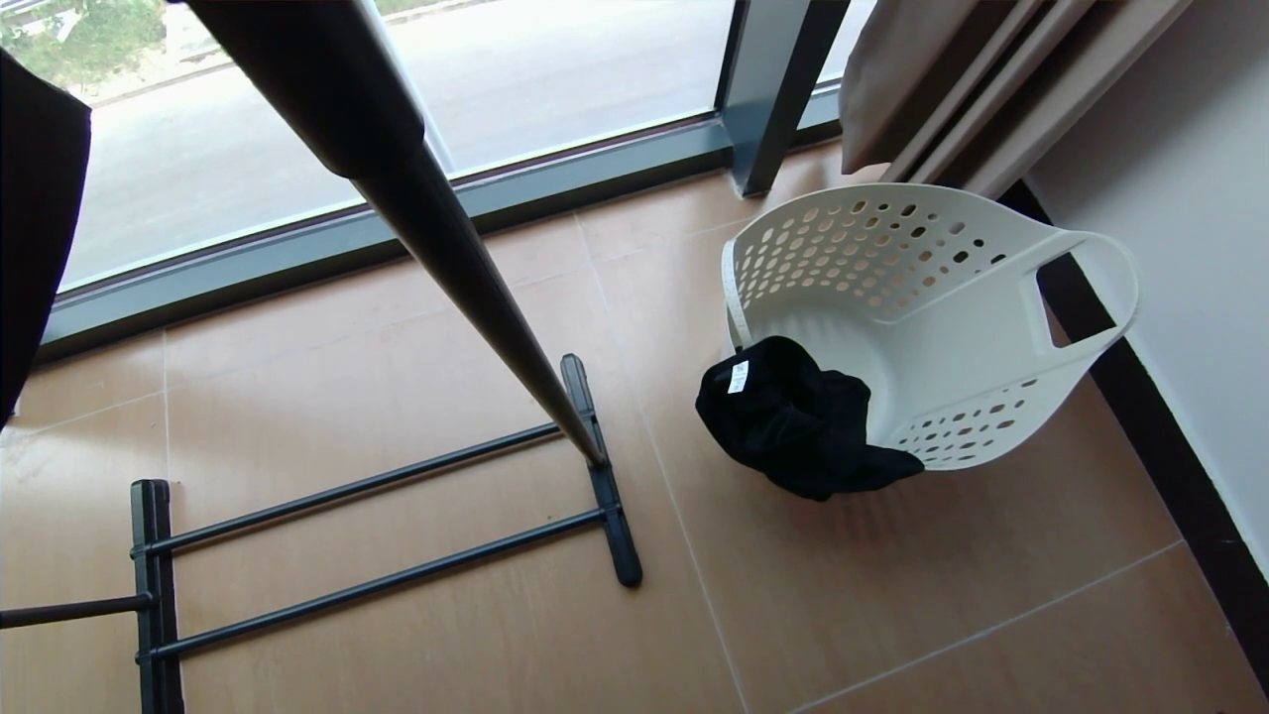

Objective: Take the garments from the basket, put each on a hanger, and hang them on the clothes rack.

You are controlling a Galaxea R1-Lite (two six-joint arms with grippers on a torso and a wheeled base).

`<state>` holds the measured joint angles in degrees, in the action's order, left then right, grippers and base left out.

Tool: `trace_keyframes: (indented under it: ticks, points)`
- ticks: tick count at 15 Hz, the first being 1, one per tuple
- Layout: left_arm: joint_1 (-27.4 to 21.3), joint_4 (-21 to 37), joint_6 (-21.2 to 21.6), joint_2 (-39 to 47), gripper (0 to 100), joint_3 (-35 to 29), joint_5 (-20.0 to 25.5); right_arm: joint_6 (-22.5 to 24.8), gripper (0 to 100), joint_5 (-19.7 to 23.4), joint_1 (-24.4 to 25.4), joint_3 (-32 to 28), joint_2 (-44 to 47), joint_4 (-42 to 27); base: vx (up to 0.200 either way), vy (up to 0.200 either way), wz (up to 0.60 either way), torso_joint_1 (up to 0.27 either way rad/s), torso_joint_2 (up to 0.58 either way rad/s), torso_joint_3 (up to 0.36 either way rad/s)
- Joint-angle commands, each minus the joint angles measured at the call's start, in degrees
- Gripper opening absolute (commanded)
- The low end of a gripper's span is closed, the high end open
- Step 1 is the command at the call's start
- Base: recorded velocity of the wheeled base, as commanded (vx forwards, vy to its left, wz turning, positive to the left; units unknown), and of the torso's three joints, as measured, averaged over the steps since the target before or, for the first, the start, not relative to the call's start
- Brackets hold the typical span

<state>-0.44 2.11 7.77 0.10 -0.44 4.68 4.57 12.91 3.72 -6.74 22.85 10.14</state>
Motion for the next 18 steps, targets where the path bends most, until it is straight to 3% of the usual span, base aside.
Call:
trace_keyframes:
  ticks: [1,6,11,14,18]
  points:
    - [0.00,0.00,-0.73,-0.01,100,0.00,-0.20,3.60,100,1.86,8.41,-4.86,17.94,4.10,0.000,0.000,0.00,0.000,0.00,0.000]
    - [0.00,0.00,-3.72,-0.10,100,0.09,-0.46,4.13,100,3.35,12.63,-20.68,39.38,4.36,0.000,0.000,0.00,0.000,0.00,0.000]
    - [0.00,0.00,-3.72,-0.10,100,0.00,-0.46,11.42,100,2.21,14.39,-34.74,59.33,4.10,0.000,0.000,0.00,0.000,0.00,0.000]
    - [0.00,0.00,-3.72,-0.10,100,0.09,-0.46,16.79,100,-6.49,15.97,-42.83,70.41,4.10,0.000,0.000,0.00,0.000,0.00,0.000]
    - [0.00,0.00,-3.81,-0.10,100,0.09,-0.55,17.49,100,-14.58,18.25,-55.05,82.10,3.83,0.000,0.000,0.00,0.000,0.00,0.000]
